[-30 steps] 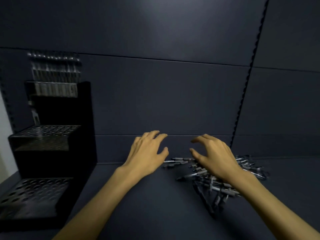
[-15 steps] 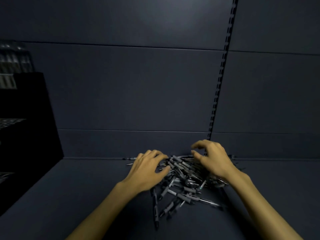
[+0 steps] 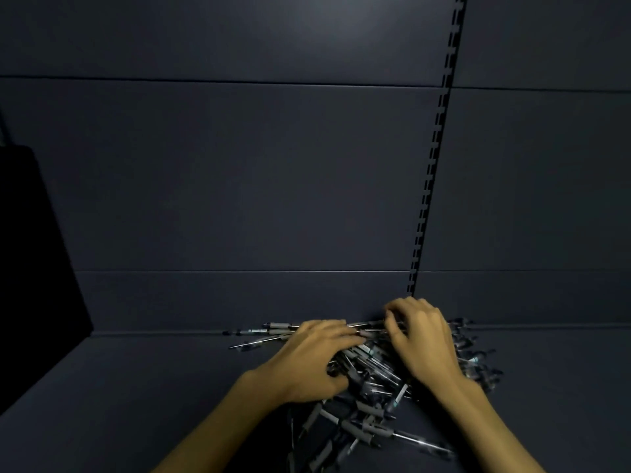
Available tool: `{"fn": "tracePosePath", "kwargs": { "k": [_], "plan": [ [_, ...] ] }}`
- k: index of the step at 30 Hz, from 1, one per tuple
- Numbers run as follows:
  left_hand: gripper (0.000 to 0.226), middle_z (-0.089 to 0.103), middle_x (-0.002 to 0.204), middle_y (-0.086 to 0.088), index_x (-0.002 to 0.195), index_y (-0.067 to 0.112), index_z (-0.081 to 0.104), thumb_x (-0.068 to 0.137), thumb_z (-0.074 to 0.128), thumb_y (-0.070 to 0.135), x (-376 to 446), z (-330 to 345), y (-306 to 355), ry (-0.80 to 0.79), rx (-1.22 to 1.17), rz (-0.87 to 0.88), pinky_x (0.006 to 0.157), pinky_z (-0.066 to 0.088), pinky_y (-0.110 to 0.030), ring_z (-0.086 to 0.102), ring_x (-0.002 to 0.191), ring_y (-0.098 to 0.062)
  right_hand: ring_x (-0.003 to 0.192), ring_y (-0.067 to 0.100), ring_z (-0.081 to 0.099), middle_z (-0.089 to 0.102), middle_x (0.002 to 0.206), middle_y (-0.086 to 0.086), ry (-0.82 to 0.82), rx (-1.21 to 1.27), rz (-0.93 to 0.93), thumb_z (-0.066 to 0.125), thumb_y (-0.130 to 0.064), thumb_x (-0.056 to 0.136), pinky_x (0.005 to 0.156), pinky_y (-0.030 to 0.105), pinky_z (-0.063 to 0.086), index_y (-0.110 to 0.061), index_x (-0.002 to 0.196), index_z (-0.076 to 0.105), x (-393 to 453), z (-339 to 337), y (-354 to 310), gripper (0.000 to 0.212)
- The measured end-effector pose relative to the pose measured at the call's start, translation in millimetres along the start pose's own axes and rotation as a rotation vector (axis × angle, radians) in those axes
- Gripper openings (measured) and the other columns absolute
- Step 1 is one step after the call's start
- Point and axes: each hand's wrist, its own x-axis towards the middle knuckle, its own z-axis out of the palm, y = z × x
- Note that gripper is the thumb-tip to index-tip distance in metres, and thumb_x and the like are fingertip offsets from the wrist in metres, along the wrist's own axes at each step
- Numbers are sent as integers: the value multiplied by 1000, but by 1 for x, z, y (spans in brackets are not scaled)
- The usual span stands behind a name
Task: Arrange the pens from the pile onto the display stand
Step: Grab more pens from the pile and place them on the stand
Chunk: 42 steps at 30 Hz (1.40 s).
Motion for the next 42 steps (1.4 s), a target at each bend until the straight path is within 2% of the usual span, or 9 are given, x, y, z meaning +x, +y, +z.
{"fn": "tracePosePath", "kwargs": {
  "k": [5, 10, 18, 22, 27, 32, 39, 42],
  "plan": [
    [63, 35, 152, 19, 153, 40, 31, 94, 54, 44, -6, 11, -7, 57, 63, 20, 117, 6, -25, 22, 141, 0, 75, 20, 62, 68, 80, -6, 7, -55, -34, 70, -15, 87, 68, 36, 49, -19, 87, 70, -6, 8, 5, 4],
    [57, 39, 144, 9, 152, 34, 31, 98, 49, 38, -4, 13, -1, 100, 195, 42, 119, 14, -34, 30, 135, -11, 75, 19, 61, 66, 79, -8, -26, -91, -48, 71, -17, 86, 68, 33, 44, -21, 85, 68, -8, 15, 9, 5],
    [35, 44, 131, -5, 132, 20, 42, 98, 50, 19, 8, 17, 11, 124, 355, 26, 112, 29, -45, 43, 121, -28, 75, 15, 58, 64, 78, -11, -66, -110, -31, 70, -20, 87, 67, 29, 37, -24, 81, 64, -11, 19, 11, 9],
    [39, 46, 126, -6, 126, 19, 42, 91, 58, 11, 8, 21, 7, 151, 406, 33, 106, 34, -48, 45, 116, -29, 78, 14, 59, 65, 81, -12, -93, -111, -18, 67, -22, 88, 69, 29, 38, -26, 83, 66, -11, 18, 12, 7],
    [40, 45, 127, -11, 128, 12, 40, 91, 53, 5, 8, 18, 8, 164, 444, 42, 110, 33, -50, 44, 116, -32, 77, 13, 57, 64, 80, -14, -107, -88, -17, 65, -25, 90, 72, 31, 44, -28, 82, 64, -11, 19, 13, 9],
    [39, 44, 130, -10, 131, 11, 39, 94, 48, 4, 5, 6, 11, 127, 435, 18, 116, 22, -48, 39, 120, -30, 72, 11, 54, 57, 71, -13, -50, -58, -8, 61, -33, 95, 68, 32, 40, -28, 74, 58, -9, 19, 13, 22],
    [39, 47, 122, -9, 125, 10, 44, 88, 46, -3, 2, 4, 3, 151, 410, 102, 111, 29, -43, 43, 112, -28, 66, 10, 51, 51, 66, -14, -62, -39, -6, 56, -39, 98, 66, 29, 39, -30, 72, 56, -10, 22, 16, 27],
    [36, 49, 112, -7, 116, 11, 47, 83, 47, -4, 1, 7, -3, 182, 370, 135, 99, 40, -41, 45, 101, -26, 66, 8, 50, 53, 66, -15, -52, -37, -2, 57, -39, 98, 66, 29, 37, -32, 71, 53, -9, 22, 16, 28]
  ]
}}
